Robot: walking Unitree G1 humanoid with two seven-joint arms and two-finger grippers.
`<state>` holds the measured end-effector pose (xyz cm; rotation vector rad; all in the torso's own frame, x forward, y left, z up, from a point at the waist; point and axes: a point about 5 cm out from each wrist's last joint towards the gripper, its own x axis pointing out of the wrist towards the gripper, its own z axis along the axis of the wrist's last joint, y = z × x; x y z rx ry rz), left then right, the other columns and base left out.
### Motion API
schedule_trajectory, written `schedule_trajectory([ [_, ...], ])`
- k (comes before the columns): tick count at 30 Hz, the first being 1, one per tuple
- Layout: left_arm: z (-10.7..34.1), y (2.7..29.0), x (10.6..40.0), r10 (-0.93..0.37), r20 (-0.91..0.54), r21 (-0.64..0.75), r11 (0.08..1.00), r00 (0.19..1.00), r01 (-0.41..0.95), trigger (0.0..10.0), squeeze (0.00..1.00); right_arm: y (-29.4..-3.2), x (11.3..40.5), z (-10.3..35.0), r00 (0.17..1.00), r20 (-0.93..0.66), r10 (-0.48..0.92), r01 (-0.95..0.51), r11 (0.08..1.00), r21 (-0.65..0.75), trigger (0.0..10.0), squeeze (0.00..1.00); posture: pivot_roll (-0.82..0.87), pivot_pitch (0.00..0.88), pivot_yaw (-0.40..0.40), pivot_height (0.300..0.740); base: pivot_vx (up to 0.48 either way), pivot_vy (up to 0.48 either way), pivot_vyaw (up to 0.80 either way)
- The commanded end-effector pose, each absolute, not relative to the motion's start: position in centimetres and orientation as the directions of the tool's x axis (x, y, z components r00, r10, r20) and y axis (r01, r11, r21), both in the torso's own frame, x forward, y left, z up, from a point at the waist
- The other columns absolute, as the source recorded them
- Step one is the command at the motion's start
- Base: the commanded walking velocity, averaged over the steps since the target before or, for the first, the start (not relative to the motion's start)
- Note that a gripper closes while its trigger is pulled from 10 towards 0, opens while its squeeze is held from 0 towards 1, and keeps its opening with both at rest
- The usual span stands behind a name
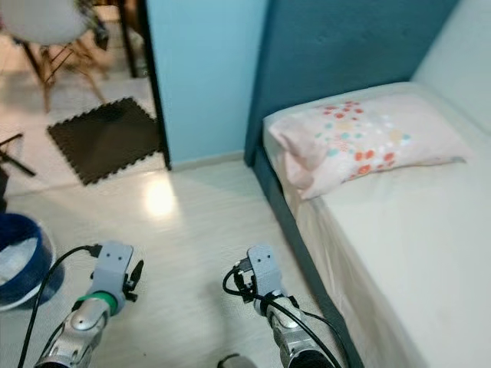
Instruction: Clean up the room
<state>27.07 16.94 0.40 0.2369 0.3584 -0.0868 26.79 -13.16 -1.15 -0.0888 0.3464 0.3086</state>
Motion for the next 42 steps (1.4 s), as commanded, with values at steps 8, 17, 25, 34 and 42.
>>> schedule_trajectory([
  [8, -0.4, 17.2, 26.3, -0.043, -0.388, 0.208, 0.969, 0.921, 0.133, 10.0, 0.0, -13.2, 26.4, -1.6, 0.887, -0.367, 0.279, -0.31, 0.95, -0.029, 10.0, 0.0, 0.0, 0.0, 0.018, 0.72, 0.0, 0.0, -0.76],
  [17, -0.3, 16.9, 26.4, -0.058, -0.385, 0.202, 0.969, 0.921, 0.145, 10.0, 0.0, -13.3, 26.4, -1.5, 0.888, -0.366, 0.278, -0.311, 0.95, -0.032, 10.0, 0.0, -0.01, 0.0, 0.018, 0.72, 0.0, 0.0, -0.76],
  [25, -0.3, 16.7, 26.5, -0.068, -0.385, 0.198, 0.968, 0.921, 0.155, 10.0, 0.0, -13.4, 26.4, -1.5, 0.889, -0.366, 0.275, -0.308, 0.951, -0.033, 10.0, 0.0, -0.01, 0.0, 0.018, 0.72, 0.0, 0.0, -0.76],
  [34, -0.1, 16.3, 26.7, -0.083, -0.381, 0.191, 0.967, 0.921, 0.166, 10.0, 0.0, -13.5, 26.4, -1.5, 0.89, -0.366, 0.272, -0.304, 0.952, -0.032, 10.0, 0.0, -0.02, 0.0, 0.022, 0.72, 0.0, 0.0, -0.76],
  [42, -0.1, 16.2, 26.7, -0.089, -0.378, 0.188, 0.967, 0.921, 0.17, 10.0, 0.0, -13.5, 26.4, -1.5, 0.892, -0.363, 0.27, -0.301, 0.953, -0.031, 10.0, 0.0, -0.02, 0.0, 0.023, 0.72, 0.0, 0.0, -0.76],
])
